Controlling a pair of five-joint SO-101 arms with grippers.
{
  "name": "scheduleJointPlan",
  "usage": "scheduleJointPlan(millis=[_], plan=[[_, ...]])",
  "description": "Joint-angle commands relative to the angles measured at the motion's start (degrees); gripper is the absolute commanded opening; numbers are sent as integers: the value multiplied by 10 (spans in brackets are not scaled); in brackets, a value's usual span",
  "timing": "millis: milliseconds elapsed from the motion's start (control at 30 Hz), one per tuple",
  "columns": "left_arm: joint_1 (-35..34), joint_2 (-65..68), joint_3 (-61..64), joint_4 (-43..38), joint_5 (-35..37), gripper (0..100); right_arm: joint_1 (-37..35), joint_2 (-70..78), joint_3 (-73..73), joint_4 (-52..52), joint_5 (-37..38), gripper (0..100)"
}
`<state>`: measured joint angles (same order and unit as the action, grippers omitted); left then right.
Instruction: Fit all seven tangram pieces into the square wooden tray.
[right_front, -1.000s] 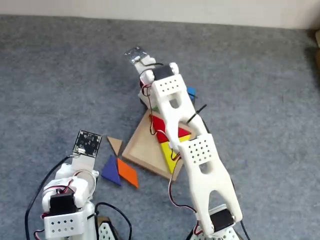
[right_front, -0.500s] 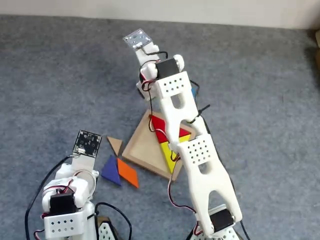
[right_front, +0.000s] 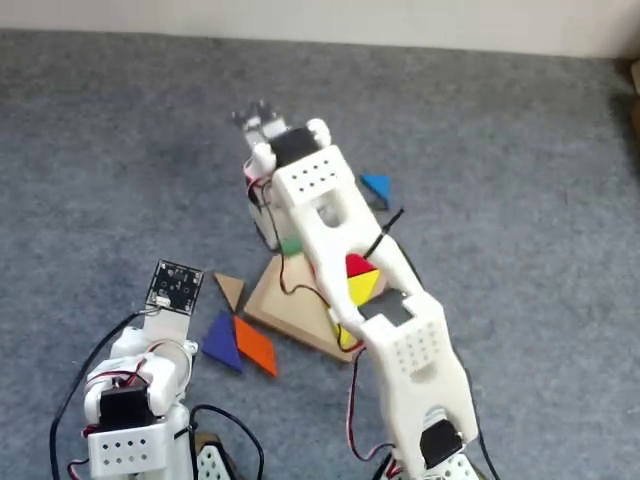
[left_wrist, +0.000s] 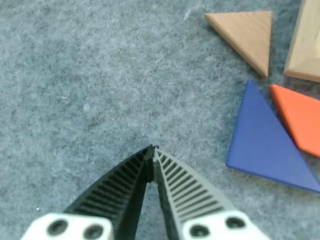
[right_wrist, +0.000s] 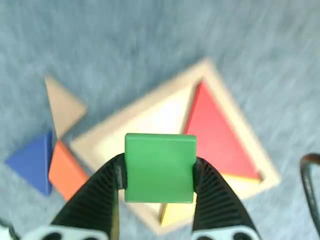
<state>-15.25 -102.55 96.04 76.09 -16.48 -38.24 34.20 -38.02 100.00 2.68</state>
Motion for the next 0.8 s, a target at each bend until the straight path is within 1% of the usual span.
scheduleJointPlan(millis=[0, 167, 367, 433, 567, 767], plan=[[-9, -17, 12, 5, -5, 5, -15, -80, 92, -31, -25, 9], [-9, -17, 12, 5, -5, 5, -16, -111, 209, -116, -51, 9], [-9, -17, 12, 5, -5, 5, -16, -129, 303, -199, -68, 14], [-9, -17, 12, 5, -5, 5, -16, -130, 316, -208, -72, 38], [-9, -17, 12, 5, -5, 5, -26, -130, 322, -206, -78, 128], [-9, -17, 12, 5, -5, 5, -36, -131, 319, -191, -78, 140]])
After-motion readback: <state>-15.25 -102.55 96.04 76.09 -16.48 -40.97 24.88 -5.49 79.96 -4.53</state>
